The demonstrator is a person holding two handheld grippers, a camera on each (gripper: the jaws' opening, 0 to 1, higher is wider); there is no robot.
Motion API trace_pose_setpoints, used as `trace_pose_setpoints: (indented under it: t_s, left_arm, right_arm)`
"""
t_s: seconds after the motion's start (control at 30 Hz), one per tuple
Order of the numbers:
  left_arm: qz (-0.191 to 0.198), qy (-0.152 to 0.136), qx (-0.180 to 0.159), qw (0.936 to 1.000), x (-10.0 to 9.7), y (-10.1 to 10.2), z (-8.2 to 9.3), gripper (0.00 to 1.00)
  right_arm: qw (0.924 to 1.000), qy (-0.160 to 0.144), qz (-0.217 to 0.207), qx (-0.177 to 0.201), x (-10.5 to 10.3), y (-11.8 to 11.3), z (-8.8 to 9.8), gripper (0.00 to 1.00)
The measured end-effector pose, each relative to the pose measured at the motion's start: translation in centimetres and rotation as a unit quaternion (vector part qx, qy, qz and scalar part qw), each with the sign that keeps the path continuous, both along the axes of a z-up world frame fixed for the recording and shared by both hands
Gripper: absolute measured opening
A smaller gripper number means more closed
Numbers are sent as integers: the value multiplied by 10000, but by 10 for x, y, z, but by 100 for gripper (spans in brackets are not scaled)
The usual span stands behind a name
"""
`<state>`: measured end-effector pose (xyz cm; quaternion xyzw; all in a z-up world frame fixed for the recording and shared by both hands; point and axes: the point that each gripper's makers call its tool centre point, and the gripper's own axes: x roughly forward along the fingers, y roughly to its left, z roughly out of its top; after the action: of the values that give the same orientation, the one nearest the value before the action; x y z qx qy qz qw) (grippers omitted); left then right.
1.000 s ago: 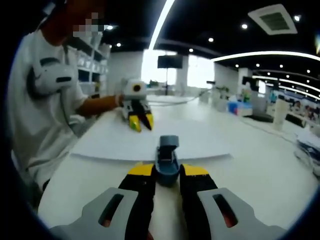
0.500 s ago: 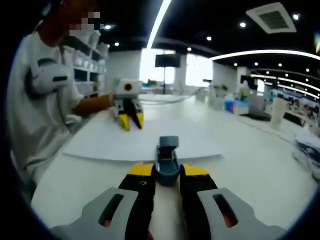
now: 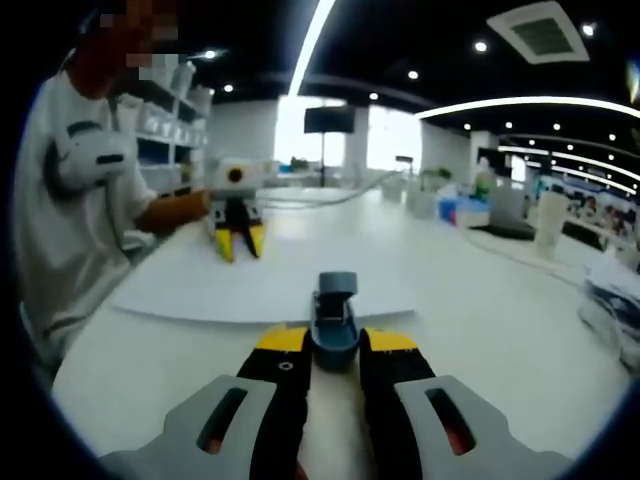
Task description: Pick up the paper insert the paper into the punch align the paper edges press the punch to punch holes
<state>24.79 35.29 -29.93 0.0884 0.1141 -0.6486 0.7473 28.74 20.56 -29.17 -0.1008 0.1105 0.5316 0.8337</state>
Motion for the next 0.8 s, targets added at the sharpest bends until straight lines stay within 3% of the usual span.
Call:
trace_pose_setpoints:
  t_s: [0.8]
  left_arm:
    - [8, 15, -8, 10000, 0, -1, 0, 21]
  right_arm:
    - [9999, -38, 152, -30, 25, 0, -1, 22]
